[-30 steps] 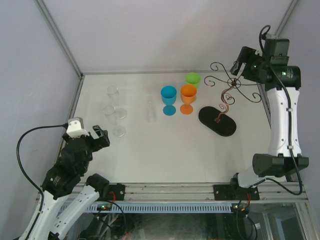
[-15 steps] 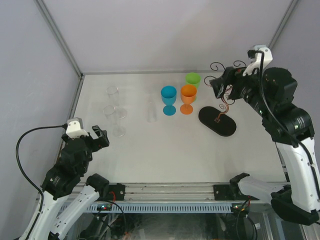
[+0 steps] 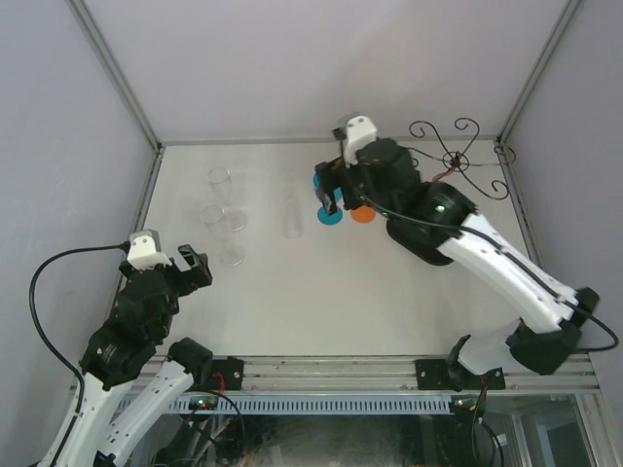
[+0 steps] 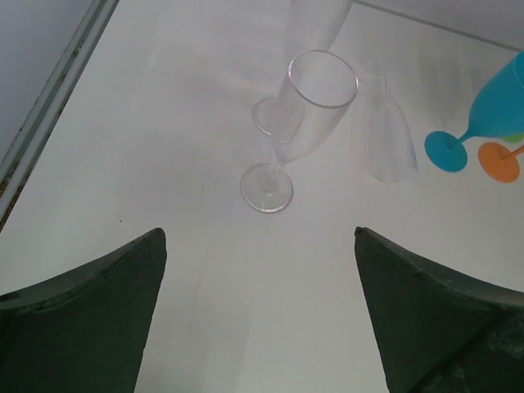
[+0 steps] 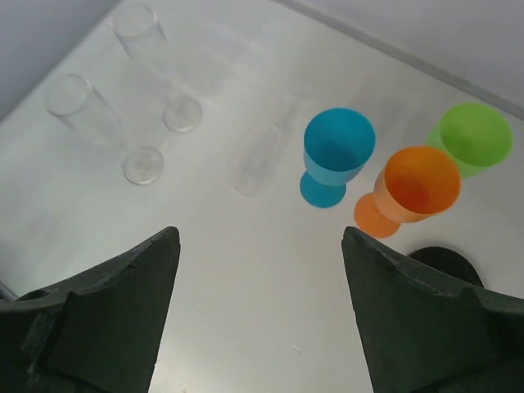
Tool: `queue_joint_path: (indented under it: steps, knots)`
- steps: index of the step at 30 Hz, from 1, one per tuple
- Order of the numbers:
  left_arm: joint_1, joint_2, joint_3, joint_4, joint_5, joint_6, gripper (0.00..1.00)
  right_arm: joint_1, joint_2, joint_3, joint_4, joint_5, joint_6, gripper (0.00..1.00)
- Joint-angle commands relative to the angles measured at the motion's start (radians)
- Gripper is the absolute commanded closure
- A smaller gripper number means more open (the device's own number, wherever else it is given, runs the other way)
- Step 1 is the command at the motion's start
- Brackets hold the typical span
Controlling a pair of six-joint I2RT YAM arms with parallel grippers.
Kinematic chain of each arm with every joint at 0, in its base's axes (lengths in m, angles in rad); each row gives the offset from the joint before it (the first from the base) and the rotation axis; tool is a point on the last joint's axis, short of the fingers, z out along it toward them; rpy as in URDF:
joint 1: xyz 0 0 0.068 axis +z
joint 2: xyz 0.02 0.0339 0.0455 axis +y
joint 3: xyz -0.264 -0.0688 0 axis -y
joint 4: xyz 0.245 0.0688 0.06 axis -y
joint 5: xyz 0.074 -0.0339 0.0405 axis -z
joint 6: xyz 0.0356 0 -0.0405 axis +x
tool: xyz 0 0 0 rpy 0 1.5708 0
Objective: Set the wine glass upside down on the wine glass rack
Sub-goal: Place the wine rack at the center of the board, then pick up the wine glass at the center of the board.
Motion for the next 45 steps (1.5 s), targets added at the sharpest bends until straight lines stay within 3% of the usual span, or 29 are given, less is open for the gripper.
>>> queue_joint_path:
  steps: [1, 8, 17, 26, 36, 45]
  knots:
    - [0.009, -0.007, 0.051, 0.023, -0.025, -0.017, 0.00, 0.014, 0.100, 0.008, 0.106, 0.093, -0.038, 0.21]
    - [0.008, 0.008, 0.053, 0.023, -0.016, -0.013, 0.00, -0.071, 0.308, 0.096, 0.148, 0.147, -0.029, 0.18]
    - [0.010, 0.011, 0.051, 0.030, -0.007, -0.007, 0.00, -0.252, 0.451, 0.171, 0.237, -0.043, 0.028, 0.16]
    - [0.010, 0.014, 0.050, 0.031, -0.003, -0.006, 0.00, -0.221, 0.627, 0.310, 0.286, 0.019, 0.029, 0.14]
    - [0.010, 0.016, 0.051, 0.033, -0.002, -0.004, 0.00, -0.223, 0.789, 0.475, 0.185, 0.075, 0.029, 0.04]
    - [0.010, 0.014, 0.049, 0.035, 0.001, -0.004, 0.00, -0.234, 0.829, 0.480, 0.122, 0.054, 0.069, 0.00]
